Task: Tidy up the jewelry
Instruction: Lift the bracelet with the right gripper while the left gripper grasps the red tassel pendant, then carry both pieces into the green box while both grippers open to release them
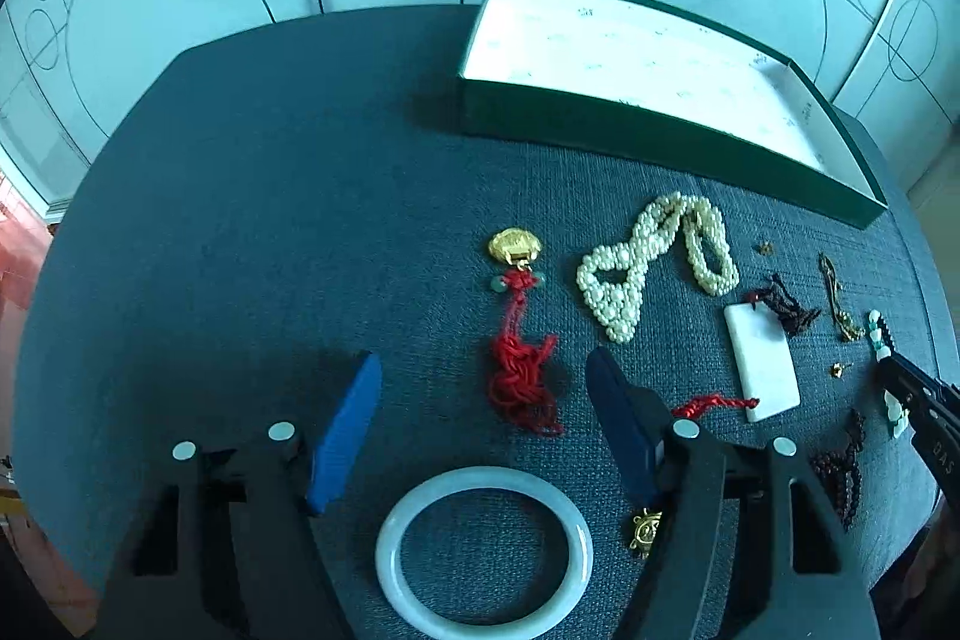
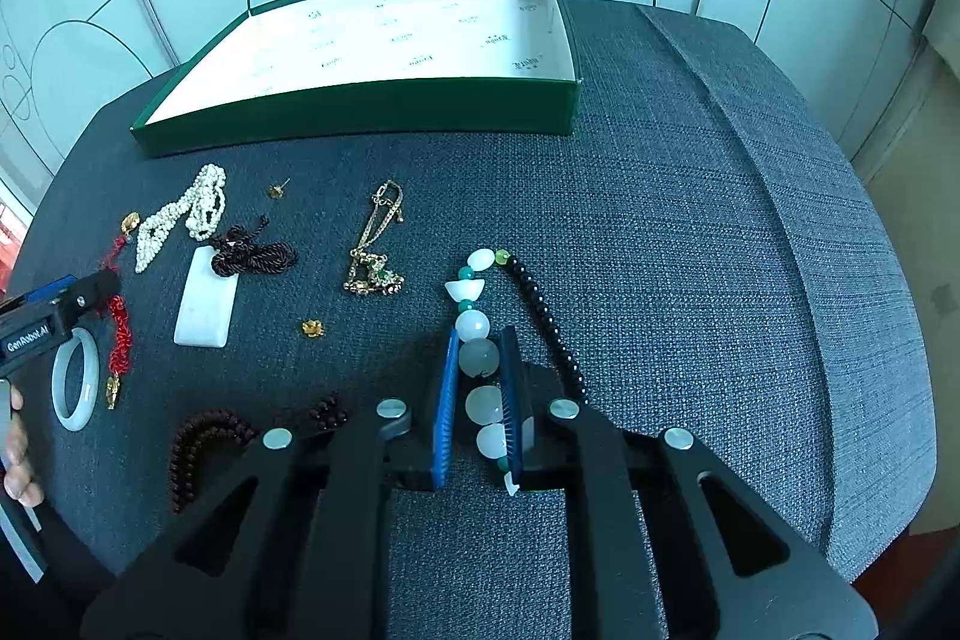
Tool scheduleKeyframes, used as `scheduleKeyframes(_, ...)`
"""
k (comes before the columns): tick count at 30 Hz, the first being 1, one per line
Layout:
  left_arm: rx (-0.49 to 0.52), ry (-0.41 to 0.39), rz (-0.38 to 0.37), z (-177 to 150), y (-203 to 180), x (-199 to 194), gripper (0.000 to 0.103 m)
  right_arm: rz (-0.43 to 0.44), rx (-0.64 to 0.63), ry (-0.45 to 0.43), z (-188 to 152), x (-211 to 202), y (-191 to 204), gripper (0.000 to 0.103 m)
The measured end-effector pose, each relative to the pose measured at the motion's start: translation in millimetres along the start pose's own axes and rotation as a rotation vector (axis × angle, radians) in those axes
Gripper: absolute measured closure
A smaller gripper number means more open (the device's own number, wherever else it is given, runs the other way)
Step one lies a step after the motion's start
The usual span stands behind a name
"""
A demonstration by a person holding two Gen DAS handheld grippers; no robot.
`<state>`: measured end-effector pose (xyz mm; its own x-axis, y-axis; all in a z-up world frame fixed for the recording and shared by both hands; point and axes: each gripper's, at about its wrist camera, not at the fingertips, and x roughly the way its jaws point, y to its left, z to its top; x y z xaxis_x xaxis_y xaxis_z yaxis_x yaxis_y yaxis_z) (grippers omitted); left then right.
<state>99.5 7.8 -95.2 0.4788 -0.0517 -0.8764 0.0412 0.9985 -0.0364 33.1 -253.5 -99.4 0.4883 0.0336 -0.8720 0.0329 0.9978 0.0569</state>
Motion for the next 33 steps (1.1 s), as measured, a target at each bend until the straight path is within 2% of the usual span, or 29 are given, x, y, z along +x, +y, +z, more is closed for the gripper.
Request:
scheduleKeyframes(4,0.017,-0.023,0.014,0,-2,-2,0.059,0.0,0.001,-0.001,0,0,0,0.089)
scheduleKeyframes(10,0.019,-0.036,0.024,1,3,-3,0.089,0.0,0.0,-0.001,0,-1,0,0.089)
scheduleKeyframes(13,0.0,-0.032,-0.021,1,6,-5,0.09,0.004,0.006,-0.004,1,-1,0,0.089)
scheduleKeyframes(22,-0.001,-0.114,-0.04,8,4,-28,0.09,0.022,0.018,-0.044,5,-12,3,0.089)
scheduleKeyframes(33,-0.005,-0.153,-0.071,16,2,-48,0.091,0.07,0.035,-0.104,12,-33,9,0.089)
